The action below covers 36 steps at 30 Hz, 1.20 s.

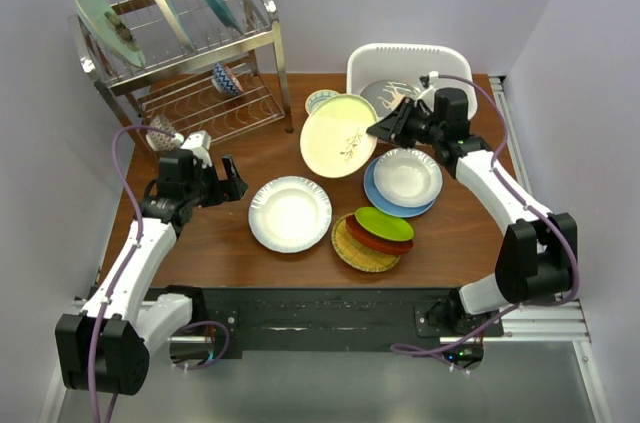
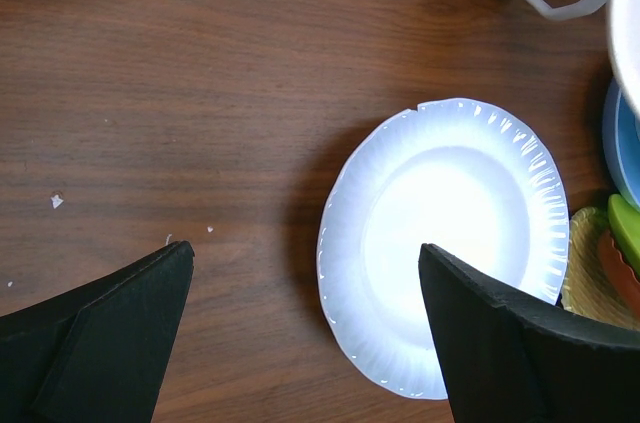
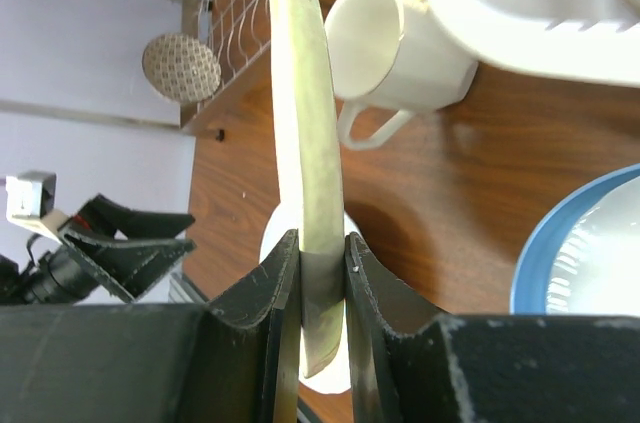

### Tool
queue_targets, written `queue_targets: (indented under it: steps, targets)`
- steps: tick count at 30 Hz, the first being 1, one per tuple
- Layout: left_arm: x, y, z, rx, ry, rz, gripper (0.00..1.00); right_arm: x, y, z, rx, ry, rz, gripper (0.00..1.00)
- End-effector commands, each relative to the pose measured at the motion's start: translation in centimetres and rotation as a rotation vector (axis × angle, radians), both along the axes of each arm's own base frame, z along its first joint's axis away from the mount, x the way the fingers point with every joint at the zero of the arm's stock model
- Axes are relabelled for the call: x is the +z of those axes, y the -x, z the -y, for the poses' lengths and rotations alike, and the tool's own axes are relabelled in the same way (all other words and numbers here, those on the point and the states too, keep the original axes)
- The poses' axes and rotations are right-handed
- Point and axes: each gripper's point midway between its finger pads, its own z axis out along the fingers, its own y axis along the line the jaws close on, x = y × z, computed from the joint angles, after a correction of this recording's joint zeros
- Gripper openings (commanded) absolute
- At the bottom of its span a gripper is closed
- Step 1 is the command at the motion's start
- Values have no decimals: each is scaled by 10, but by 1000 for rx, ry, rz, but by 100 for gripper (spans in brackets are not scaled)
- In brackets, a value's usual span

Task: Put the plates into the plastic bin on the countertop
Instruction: Place the plate in the plastic bin.

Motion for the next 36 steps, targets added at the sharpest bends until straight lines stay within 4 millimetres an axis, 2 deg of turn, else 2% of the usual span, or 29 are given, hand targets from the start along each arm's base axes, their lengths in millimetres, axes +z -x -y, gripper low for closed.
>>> queue_targets:
  steps: [1,13,20,21,24,30,36]
  targets:
    - [8,-6,1,-5,18,35,100,66,-16,3,33,-96,170,0]
    - [7,-6,1,-7,21,32,100,96,-51,34,-33,-166,212,0]
    - [8,-7,1,-7,20,35,100,95,-69,53,-60,-245,193,0]
    - [8,-7,1,-5,22,33,100,90,-75,65,-85,-247,183,0]
    - [7,-7,1,-9,23,32,100,93,-83,80,-111,-265,188,0]
    - [5,-7,1,-13,25,25,100,101,-97,105,-163,-287,203,0]
    - [6,-8,2,-14,26,28,100,95,-110,124,-213,-319,189,0]
